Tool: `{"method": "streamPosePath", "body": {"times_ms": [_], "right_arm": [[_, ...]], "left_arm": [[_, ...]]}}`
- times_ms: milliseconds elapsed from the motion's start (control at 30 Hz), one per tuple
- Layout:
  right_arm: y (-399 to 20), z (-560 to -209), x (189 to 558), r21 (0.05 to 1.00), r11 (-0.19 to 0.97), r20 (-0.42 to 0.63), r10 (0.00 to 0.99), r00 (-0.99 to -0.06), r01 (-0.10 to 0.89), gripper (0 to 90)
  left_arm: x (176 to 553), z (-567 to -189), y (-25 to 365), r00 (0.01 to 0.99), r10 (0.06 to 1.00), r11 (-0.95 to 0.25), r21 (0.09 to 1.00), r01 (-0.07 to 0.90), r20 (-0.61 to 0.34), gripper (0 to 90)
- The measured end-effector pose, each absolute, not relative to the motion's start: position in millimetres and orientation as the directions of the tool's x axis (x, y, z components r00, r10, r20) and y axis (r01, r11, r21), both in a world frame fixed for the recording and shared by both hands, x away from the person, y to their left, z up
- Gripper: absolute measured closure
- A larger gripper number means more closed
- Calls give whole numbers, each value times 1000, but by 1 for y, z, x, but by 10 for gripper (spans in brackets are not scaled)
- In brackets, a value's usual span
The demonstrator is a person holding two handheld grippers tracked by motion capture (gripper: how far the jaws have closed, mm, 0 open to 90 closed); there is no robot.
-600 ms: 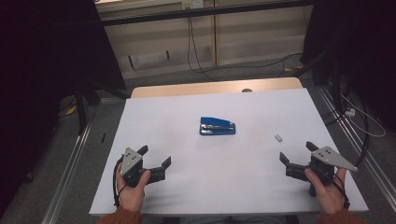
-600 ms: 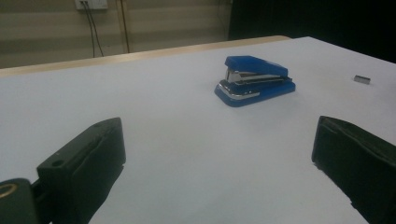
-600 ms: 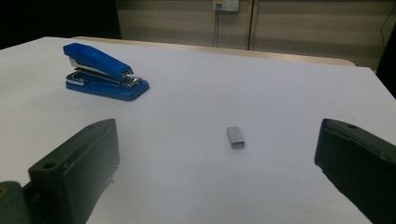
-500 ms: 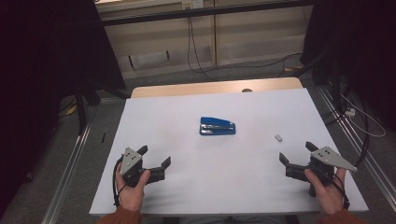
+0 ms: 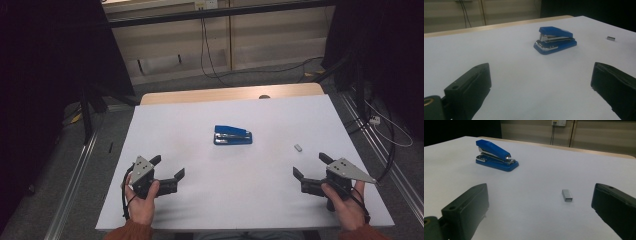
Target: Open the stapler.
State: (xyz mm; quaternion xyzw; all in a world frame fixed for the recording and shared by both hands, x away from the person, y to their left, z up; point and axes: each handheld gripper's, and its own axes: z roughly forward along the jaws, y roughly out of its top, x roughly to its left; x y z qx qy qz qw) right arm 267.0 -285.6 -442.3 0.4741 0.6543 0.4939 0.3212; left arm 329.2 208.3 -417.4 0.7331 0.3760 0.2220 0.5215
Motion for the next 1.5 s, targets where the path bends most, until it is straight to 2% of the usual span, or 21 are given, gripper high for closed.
{"method": "streamPosePath", "body": {"times_ms": [233,500,833,1233,1500], "right_arm": [[-283,-442,267,951,58,67,921,-385,305,34],[-273,-441,269,953,90,44,903,-427,289,46],[-261,-442,276,955,116,30,877,-480,272,41],[-243,-443,292,950,123,43,860,-508,289,34],[-230,-434,305,954,135,29,849,-527,270,17]], "left_arm": [[329,-418,205,667,742,-214,920,329,-67,47],[328,-414,205,702,708,-218,923,317,-74,61],[330,-413,201,719,690,-200,932,302,-84,58],[339,-416,197,713,694,-224,910,349,-103,61],[343,-416,193,716,695,-255,910,328,-64,46]]}}
